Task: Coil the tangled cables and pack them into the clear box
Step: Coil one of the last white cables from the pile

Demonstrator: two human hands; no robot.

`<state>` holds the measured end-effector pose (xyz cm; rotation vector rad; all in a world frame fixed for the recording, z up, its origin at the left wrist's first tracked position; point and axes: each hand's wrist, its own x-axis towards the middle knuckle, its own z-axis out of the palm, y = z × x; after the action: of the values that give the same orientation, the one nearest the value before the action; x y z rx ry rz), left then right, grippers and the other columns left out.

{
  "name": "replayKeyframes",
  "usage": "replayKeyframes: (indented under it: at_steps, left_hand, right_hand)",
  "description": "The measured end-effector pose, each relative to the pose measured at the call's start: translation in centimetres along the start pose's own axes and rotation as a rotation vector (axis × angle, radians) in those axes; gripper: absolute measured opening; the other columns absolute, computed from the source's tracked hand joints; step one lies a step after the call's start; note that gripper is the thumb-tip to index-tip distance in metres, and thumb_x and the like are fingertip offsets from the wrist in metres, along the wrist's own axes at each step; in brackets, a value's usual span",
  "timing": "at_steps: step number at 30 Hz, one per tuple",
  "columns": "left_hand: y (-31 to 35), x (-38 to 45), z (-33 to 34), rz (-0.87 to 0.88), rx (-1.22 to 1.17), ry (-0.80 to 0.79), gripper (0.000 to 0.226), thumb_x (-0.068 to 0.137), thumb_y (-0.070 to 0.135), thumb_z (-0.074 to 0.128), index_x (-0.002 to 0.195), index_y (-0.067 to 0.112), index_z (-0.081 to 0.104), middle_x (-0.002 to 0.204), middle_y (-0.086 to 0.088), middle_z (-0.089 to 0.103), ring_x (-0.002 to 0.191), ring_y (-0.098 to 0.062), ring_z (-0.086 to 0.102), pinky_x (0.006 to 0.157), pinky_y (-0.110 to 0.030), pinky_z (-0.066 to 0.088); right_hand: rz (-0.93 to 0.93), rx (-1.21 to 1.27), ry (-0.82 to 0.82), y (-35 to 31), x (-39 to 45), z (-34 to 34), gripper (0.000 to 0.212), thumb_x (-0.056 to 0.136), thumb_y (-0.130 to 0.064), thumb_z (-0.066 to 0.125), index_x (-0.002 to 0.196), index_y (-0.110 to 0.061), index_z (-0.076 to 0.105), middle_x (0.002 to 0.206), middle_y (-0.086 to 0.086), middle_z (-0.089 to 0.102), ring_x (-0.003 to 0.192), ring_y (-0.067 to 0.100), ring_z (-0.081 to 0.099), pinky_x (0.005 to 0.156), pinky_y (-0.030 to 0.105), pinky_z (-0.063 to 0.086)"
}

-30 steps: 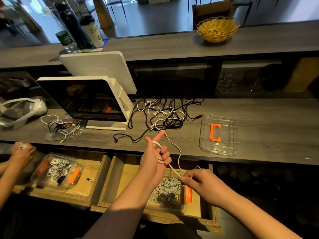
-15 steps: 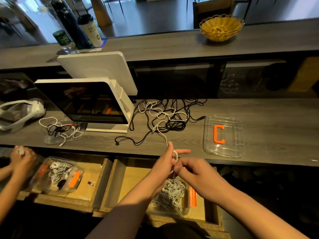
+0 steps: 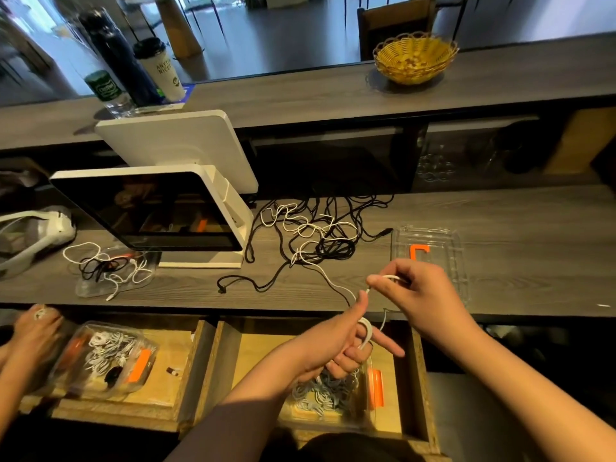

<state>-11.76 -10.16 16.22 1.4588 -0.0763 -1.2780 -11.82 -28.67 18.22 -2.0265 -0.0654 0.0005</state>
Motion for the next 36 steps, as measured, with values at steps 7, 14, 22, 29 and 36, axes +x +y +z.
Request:
replayKeyframes:
  at_steps: [7,14,22,29,36]
  left_hand:
    - [1.0,-0.6,0.4,-0.033,0.343,-0.081,0.063,0.096,0.070,0.036,0.122,0.024,0.071,0.061,0.001,0.028,0.052,-0.014,0.024,0.052,-0.028,0.024]
    - [0.8,-0.8,0.5,0.050,0.212,-0.067,0.054,0.101,0.060,0.033,0.127,0.028,0.068,0.065,0.004,0.043,0.054,-0.010,0.032,0.055,-0.027,0.027]
    - [-0.3,0.4,1.5,0.277,-0.280,0.297,0.057,0.096,0.056,0.035,0.133,0.022,0.060,0.098,-0.015,0.073,0.078,-0.019,0.069,0.069,-0.028,0.055]
    - [0.2,1.8,3.7,0.388,-0.524,0.438,0.058,0.097,0.056,0.027,0.125,0.024,0.067,0.117,-0.014,0.072,0.114,-0.025,0.067,0.098,-0.039,0.050]
    - [0.3,2.7,4.8,0.422,-0.838,0.518,0.059,0.103,0.055,0.027,0.119,0.013,0.066,0.074,-0.005,0.058,0.073,-0.016,0.058,0.072,-0.030,0.045]
  right_hand:
    - [-0.024,0.080,0.016,-0.5,0.1,-1.1,0.026,0.082,-0.045,0.068,0.079,-0.018,0.069,0.066,0.008,0.061,0.062,0.027,0.055,0.058,0.044,0.048]
    - [0.077,0.134,0.001,1.5,-0.3,-1.3,0.021,0.087,-0.034,0.068,0.078,-0.016,0.068,0.063,0.007,0.059,0.057,0.010,0.050,0.057,0.031,0.044]
    - [0.194,0.107,-0.082,4.3,-2.2,-0.2,0.028,0.099,-0.027,0.055,0.079,-0.012,0.067,0.061,-0.003,0.055,0.053,0.001,0.046,0.055,0.023,0.038]
    - [0.157,0.127,-0.159,4.1,-3.6,0.5,0.029,0.098,-0.031,0.056,0.071,-0.025,0.065,0.062,-0.005,0.059,0.060,0.008,0.051,0.064,0.043,0.045]
    - [0.145,0.064,-0.208,3.2,-4.9,1.7,0.029,0.098,-0.033,0.057,0.075,-0.019,0.067,0.072,0.007,0.067,0.069,0.023,0.060,0.068,0.045,0.048]
